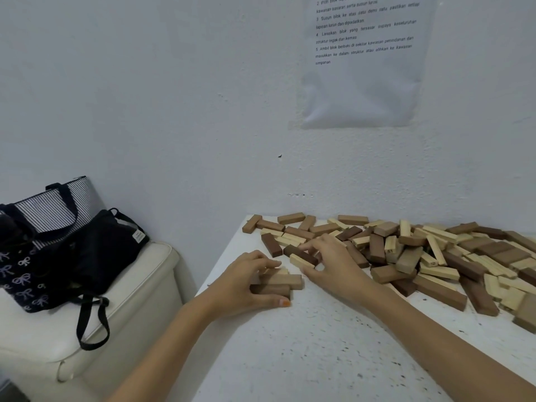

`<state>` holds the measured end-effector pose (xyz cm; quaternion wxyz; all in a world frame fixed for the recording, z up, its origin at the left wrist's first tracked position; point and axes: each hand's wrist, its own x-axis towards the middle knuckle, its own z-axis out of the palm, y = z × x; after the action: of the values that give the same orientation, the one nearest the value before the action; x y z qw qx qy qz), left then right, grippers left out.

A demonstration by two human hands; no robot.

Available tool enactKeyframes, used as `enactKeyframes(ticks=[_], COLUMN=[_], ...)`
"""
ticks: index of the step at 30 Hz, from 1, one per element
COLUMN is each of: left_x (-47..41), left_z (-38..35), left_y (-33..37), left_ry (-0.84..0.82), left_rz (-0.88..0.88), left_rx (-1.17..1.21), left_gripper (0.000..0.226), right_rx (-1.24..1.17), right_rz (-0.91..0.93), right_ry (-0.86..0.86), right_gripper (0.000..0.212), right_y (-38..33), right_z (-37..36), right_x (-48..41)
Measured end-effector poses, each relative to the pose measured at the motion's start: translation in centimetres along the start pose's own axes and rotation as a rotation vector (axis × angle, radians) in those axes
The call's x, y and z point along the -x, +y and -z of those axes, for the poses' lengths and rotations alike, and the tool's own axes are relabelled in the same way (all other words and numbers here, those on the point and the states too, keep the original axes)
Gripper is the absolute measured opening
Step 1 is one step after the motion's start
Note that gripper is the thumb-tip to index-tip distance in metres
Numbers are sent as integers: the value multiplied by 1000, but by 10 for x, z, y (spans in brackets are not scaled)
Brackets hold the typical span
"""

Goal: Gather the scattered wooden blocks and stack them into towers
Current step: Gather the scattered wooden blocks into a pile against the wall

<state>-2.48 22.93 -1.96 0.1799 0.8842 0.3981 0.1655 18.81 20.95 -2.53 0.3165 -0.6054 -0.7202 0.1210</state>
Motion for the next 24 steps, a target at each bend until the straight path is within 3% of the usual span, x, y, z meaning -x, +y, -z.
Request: enactKeyframes(ticks=[7, 14, 24], left_x=[4, 3, -33], left_z=[-5, -11, -18], left_y=[2, 11, 59], left_ry=[93, 156, 363], left_rz=[25, 29, -78], left_rx=[110, 226, 350], left_gripper=[64, 63, 54], right_rx=[-88, -64, -139], right_rz=[-72, -118, -183], right_ry=[61, 39, 168], right_gripper=[42, 27, 16], right_y=[-7, -14, -3], right_z=[8, 23, 107], right_x=[5, 5, 3])
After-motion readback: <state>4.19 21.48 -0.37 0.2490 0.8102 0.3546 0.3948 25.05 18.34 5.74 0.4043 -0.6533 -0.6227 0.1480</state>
